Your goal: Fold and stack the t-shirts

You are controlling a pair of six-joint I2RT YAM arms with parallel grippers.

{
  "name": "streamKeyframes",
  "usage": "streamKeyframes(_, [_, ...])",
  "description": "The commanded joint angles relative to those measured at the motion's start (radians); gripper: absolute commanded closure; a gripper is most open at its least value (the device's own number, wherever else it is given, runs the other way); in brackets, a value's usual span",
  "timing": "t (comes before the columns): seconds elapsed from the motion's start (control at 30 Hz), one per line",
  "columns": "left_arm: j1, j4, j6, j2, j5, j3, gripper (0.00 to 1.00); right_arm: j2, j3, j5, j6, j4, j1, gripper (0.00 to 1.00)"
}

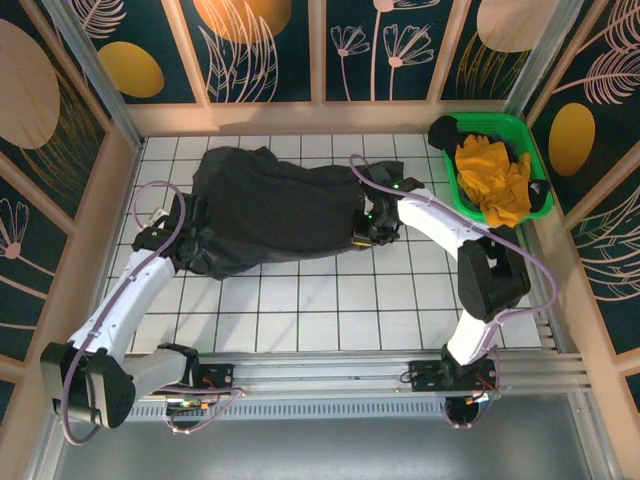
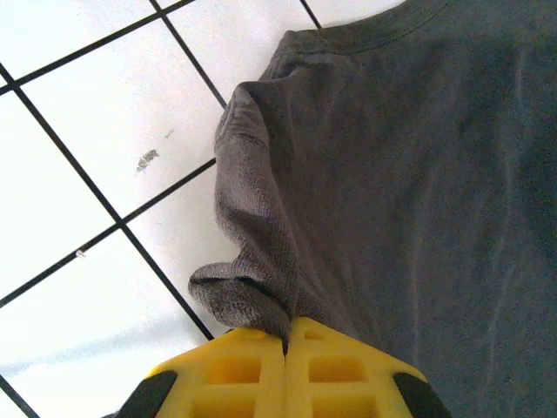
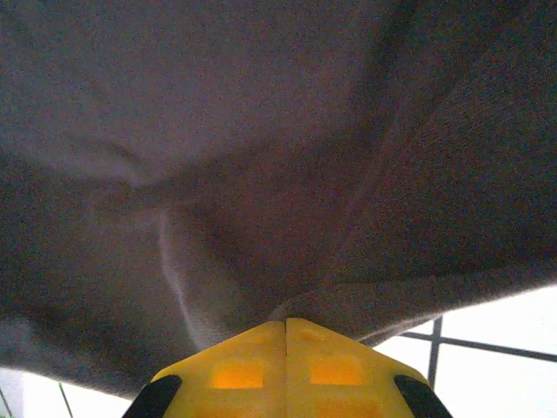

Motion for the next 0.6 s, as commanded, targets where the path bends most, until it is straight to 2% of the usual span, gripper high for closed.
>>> streamKeyframes(0.0, [-0.002,-0.003,0.008,0.013,-0.057,0.006,1.0,0.008,0.013,-0.07,-0.021,-0.059,0.003,0.92])
streamKeyframes(0.13, [-0.002,-0.009,0.021,0.014,-0.069,0.003,1.0,-0.052,-0.006,0.01,0.01,-0.042,-0.034,0.68])
streamKeyframes(0.23, [-0.002,-0.017,0.024,0.008,-0.075,-0.006,1.0,-0.142,-0.092,0.075,0.073,0.036,-0.11,0.58])
streamKeyframes(0.43, [-0.002,-0.01,0.028,-0.007,-0.067,-0.026,1.0,-0.238,-0.356,0.083,0.18,0.26,-0.269,0.58])
streamKeyframes(0.57, [-0.002,0.001,0.03,-0.009,-0.054,-0.041,1.0,-0.2,-0.375,0.053,0.181,0.371,-0.281,0.58])
